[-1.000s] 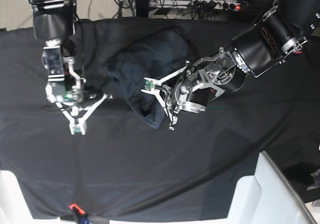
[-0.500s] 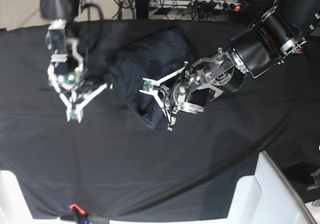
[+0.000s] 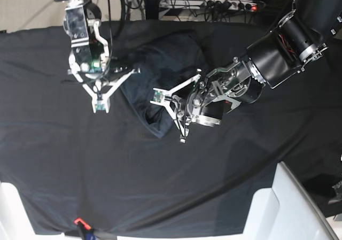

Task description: Fold the T-shirt properly

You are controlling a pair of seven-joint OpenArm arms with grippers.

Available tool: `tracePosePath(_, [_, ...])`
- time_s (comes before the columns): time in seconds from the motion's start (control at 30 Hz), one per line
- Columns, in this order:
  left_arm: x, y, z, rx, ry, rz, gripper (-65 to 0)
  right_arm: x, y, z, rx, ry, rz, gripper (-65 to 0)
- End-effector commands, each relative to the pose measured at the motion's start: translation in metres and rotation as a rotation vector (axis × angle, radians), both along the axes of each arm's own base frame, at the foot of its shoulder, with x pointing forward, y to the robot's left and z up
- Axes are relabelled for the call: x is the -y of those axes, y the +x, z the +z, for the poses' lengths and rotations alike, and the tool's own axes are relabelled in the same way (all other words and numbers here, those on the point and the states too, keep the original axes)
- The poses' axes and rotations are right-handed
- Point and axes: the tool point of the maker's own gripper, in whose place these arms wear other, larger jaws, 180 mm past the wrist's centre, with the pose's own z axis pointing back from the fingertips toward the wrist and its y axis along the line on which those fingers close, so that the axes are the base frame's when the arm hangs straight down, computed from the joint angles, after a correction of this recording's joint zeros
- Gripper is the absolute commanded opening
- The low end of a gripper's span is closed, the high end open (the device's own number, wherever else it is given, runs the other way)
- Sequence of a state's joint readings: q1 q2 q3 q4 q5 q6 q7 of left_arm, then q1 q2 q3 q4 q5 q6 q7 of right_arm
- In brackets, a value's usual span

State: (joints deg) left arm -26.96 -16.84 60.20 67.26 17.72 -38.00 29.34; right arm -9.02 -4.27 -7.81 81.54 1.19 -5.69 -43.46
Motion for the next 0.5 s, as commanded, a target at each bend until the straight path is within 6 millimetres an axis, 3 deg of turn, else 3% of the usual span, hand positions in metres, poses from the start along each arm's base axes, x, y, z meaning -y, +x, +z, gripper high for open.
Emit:
tracePosePath(0.0, [-0.001,0.011,0.007,0.026,0.002,0.002,-65.0,-0.015,-0.008,-0.001,-0.038,0.035,0.017,-64.4])
tracePosePath(0.27, [0.011,0.022,0.018,0.045,-0.047,-0.022,-65.0,-0.046,-0.020,-0.001,-0.049,0.043,0.056,-64.4])
tracePosePath(0.47, [0.017,0.024,0.015,0.022,-0.090,-0.033,-65.0,-0.044,-0.025,0.000,-0.077,0.037,0.009,-64.4])
